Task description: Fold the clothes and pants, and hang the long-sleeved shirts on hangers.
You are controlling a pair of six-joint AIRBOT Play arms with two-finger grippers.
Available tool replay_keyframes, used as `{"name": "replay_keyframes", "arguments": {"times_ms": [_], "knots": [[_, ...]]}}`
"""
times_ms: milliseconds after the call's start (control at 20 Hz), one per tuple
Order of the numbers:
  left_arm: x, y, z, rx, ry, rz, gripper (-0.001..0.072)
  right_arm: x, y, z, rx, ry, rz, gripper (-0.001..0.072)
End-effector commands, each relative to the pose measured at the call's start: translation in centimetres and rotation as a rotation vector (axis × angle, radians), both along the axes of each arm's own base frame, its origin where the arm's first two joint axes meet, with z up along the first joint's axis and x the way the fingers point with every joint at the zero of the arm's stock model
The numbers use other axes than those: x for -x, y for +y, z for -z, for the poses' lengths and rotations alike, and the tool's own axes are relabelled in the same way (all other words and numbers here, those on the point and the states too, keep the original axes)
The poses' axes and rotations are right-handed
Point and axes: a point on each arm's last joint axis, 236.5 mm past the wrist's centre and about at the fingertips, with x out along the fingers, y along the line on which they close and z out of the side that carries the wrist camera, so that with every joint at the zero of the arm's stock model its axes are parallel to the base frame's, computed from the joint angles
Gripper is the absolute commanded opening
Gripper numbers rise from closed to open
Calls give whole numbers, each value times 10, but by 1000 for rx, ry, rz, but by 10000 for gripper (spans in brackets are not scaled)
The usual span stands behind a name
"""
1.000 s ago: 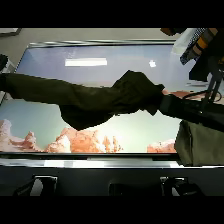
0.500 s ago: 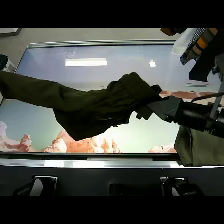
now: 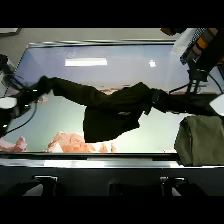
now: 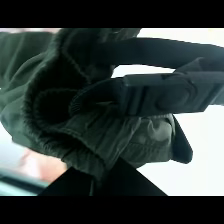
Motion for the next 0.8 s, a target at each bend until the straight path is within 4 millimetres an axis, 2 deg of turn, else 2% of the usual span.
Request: {"name": "replay_keyframes", "arguments": {"times_ms": [0,100,150,200,300,350,400,500,600,650,750], "knots": [[-24,-42,88,-7,146,55,12,-32,-13,43,71,53,46,69],[-25,-57,111,29,205,103,13,-41,-18,62,100,81,55,69],[-25,-59,115,46,218,111,21,-44,-20,70,115,94,56,69],[-23,-56,114,65,224,107,95,-45,-23,75,129,104,56,69],[-15,-47,102,120,239,142,398,-45,-29,80,163,107,55,69],[-7,-41,94,152,249,175,517,-44,-32,82,181,110,53,69],[5,-34,85,175,257,221,553,-42,-34,84,196,118,48,70],[38,-19,75,188,299,313,553,-35,-38,88,221,144,35,72],[83,-5,85,213,417,322,552,-29,-40,92,240,169,22,73],[106,-7,94,221,465,324,553,-27,-42,94,249,174,17,74],[148,-28,113,266,524,326,553,-26,-44,95,261,179,15,73]]}}
